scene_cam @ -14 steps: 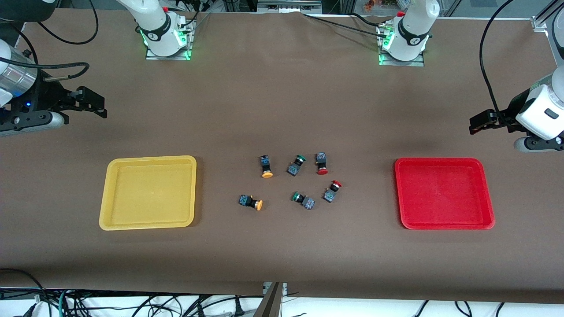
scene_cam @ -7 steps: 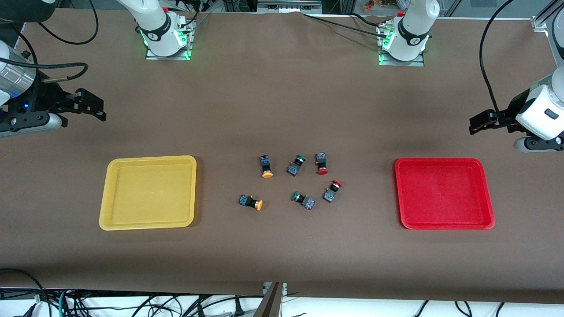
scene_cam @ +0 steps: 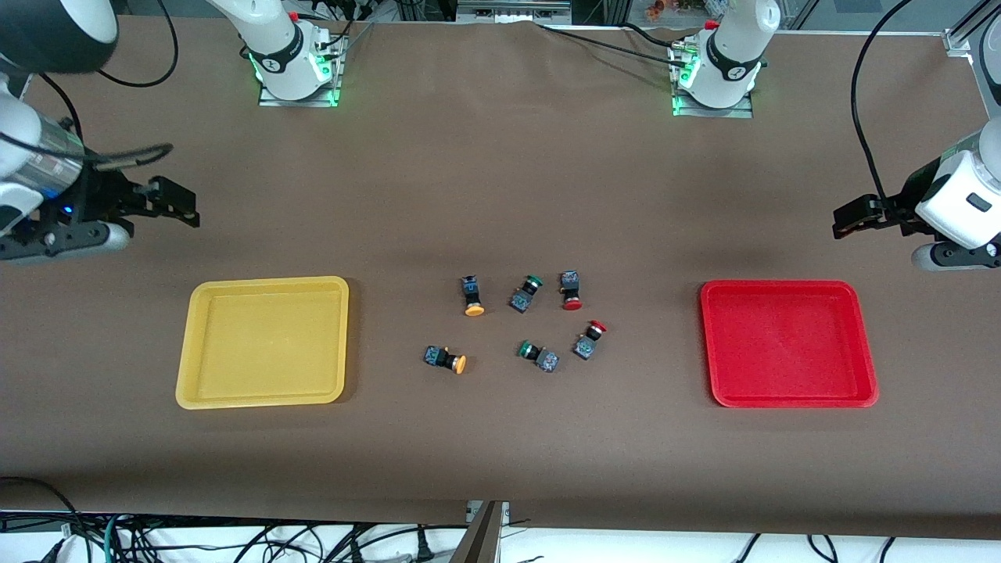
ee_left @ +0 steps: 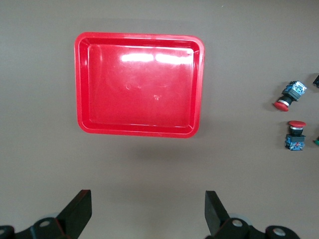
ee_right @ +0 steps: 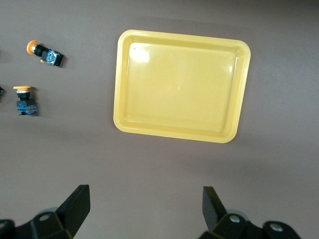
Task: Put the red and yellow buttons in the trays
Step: 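Move the right gripper toward the yellow-capped buttons, then grasp a yellow button with the right gripper while the left gripper reaches a red button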
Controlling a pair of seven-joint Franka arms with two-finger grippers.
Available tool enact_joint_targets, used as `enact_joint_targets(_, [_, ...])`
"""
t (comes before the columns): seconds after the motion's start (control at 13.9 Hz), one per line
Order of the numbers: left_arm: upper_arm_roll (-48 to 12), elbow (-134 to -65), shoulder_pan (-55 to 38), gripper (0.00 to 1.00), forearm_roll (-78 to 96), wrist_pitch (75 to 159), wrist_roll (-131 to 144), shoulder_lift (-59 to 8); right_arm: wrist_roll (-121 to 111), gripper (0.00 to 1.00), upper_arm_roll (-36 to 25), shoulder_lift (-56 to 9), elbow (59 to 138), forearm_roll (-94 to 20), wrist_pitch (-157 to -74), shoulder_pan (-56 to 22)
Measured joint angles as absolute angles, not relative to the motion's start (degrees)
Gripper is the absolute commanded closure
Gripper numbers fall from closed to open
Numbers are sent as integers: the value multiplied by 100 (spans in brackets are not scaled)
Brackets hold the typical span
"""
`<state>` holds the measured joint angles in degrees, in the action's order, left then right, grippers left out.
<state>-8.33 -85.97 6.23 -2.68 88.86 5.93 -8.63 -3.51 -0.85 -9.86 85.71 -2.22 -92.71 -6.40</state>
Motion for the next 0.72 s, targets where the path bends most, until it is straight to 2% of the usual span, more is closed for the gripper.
enact_joint_targets(0.36, [-833, -8594, 623, 0, -267, 8886, 593, -864, -359, 0, -29, -1195, 8589, -197, -9449, -815])
enact_joint_targets(0.72, [-840, -8592, 622, 0, -265, 8886, 593, -873, -348, 0, -1, -2222, 8629, -89, -10403, -1420])
